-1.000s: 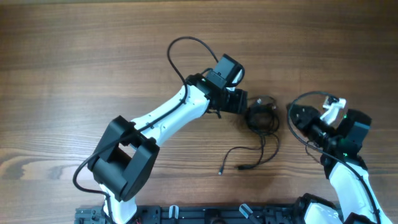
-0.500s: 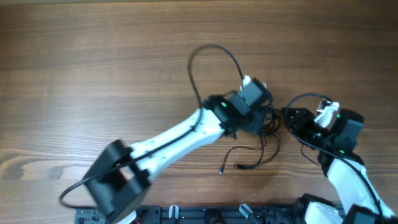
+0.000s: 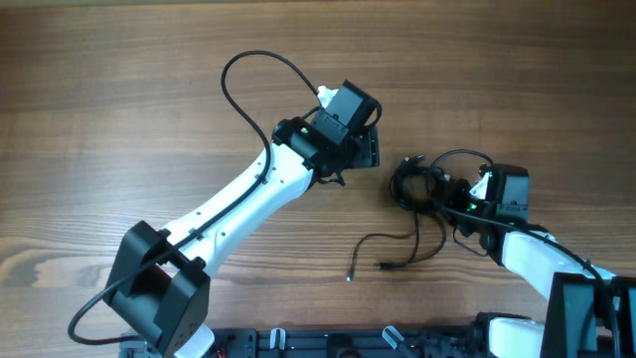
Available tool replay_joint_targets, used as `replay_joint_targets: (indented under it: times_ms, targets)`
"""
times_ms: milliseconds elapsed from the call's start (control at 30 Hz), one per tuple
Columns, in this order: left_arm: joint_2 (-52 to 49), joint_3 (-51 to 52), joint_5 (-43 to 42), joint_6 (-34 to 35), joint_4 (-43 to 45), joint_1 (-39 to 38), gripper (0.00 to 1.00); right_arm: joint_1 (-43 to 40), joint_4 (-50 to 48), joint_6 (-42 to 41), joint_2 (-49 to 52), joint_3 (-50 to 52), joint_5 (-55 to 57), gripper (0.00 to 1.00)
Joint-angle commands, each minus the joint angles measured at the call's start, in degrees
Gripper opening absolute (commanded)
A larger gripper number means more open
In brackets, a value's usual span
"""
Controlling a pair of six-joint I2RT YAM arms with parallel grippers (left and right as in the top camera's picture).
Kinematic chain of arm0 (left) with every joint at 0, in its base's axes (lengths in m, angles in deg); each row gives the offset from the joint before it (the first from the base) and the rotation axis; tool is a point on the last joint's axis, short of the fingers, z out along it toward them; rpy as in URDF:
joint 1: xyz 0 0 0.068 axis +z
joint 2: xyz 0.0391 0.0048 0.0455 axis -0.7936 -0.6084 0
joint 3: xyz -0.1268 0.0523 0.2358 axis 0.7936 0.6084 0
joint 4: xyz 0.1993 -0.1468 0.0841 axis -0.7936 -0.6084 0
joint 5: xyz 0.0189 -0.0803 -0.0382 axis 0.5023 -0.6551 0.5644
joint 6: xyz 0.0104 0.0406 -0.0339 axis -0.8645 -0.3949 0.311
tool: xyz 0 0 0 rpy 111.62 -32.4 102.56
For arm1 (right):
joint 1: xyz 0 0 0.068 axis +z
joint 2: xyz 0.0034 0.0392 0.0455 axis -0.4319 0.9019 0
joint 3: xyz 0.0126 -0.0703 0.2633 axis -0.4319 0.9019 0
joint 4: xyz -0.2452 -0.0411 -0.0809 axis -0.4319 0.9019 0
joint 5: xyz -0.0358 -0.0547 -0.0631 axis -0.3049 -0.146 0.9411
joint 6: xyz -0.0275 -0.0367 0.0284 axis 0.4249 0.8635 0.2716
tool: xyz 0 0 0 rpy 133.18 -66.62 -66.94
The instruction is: Untangle cables
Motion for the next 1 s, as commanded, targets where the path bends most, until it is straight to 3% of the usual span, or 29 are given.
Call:
replay_joint_targets:
  times_ms: [0, 67, 100, 233, 300, 367, 533, 733, 767, 800, 867, 900, 967]
  targets:
    - [-1.1, 3.0, -2.7, 0.7, 0.8, -0.3, 0.80, 0.0, -2.8, 5.9, 1.6, 1.5, -1.1, 0.04]
    - [-1.6, 5.6, -7.7, 0.7, 4.6, -0.3, 0.80, 0.0, -3.8, 7.0, 1.6, 1.5, -2.5, 0.04]
    - [-2.6, 7.6, -12.9, 0.7, 9.5, -0.3, 0.64, 0.0, -3.7, 7.3, 1.6, 1.5, -2.5, 0.04]
    - [-7.0, 8.3, -17.3, 7.3, 12.1, -0.7, 0.51, 0.0, -3.7, 7.6, 1.6, 1.5, -2.5, 0.04]
    - [-9.9, 8.3, -17.3, 12.9, 12.3, -1.5, 0.29, 0.0, -3.7, 7.5, 1.6, 1.5, -2.5, 0.04]
    - [-11.8, 8.3, -18.6, 14.8, 14.1, -2.0, 0.26, 0.0, -3.7, 7.5, 1.6, 1.5, -2.5, 0.04]
    - [-16.7, 8.3, -20.9, 14.3, 21.6, -4.5, 0.34, 0.0, -3.7, 7.3, 1.6, 1.5, -2.5, 0.04]
    - [-19.4, 8.3, -20.3, 15.7, 22.3, -4.6, 0.23, 0.0, -3.7, 7.3, 1.6, 1.5, -2.5, 0.04]
    - [-19.4, 8.3, -20.2, 15.8, 22.3, -4.6, 0.10, 0.0, -3.7, 7.3, 1.6, 1.5, -2.5, 0.04]
    - [-19.4, 8.3, -20.2, 15.8, 21.7, -4.6, 0.04, 0.0, -3.7, 7.3, 1.6, 1.5, -2.5, 0.04]
    - [-17.8, 8.2, -20.2, 15.0, 19.4, -3.9, 0.04, 0.0, -3.3, 7.4, 1.6, 1.5, -2.4, 0.04]
    - [-15.2, 8.2, -20.2, 10.6, 16.7, -2.7, 0.04, 0.0, -3.3, 7.0, 1.6, 1.5, -2.5, 0.06]
    - [-10.0, 8.2, -20.2, -0.1, 13.9, -1.9, 0.04, 0.0, -4.1, 1.3, 1.6, 1.5, -8.6, 0.28]
